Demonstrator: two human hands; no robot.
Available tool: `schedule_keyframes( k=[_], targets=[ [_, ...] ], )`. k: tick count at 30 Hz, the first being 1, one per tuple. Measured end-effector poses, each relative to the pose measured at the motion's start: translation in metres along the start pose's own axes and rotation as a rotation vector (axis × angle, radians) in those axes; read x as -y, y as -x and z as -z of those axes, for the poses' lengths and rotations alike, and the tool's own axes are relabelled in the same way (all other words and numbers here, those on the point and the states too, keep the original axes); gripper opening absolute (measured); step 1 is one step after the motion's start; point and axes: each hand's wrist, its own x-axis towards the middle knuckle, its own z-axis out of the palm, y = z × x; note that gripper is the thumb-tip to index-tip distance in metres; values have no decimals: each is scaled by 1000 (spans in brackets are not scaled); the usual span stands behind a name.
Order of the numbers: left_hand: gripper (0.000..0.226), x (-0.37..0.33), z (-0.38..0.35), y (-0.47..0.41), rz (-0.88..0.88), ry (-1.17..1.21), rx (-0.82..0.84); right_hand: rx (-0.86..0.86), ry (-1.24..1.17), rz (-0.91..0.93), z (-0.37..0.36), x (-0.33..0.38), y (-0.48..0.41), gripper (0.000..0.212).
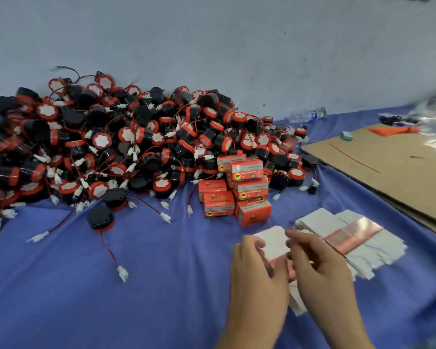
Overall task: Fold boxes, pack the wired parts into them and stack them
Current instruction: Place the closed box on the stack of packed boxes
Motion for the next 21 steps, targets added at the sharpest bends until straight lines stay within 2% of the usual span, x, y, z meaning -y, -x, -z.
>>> schedule_keyframes(
  k=[2,4,8,11,15,18,21],
  targets=[
    [48,-1,-17,14,69,-115,150,0,272,6,30,-11,3,35],
    [61,-1,-30,21,128,-161,193,51,408,6,45,-21,4,27],
    [42,-3,-37,23,217,-83,119,35,413,-17,49,-28,4,7],
    [34,-1,-34,23,228,-33,49,47,372,-6,49,-27,7,7],
    [33,3,-28,20,262,124,-44,60,399,72,53,-27,8,19],
    [28,7,-23,19,307,294,-70,132,617,20,53,-28,0,43],
    [30,10,-21,21,317,415,-84,208,684,56,46,-26,-12,52]
  ],
)
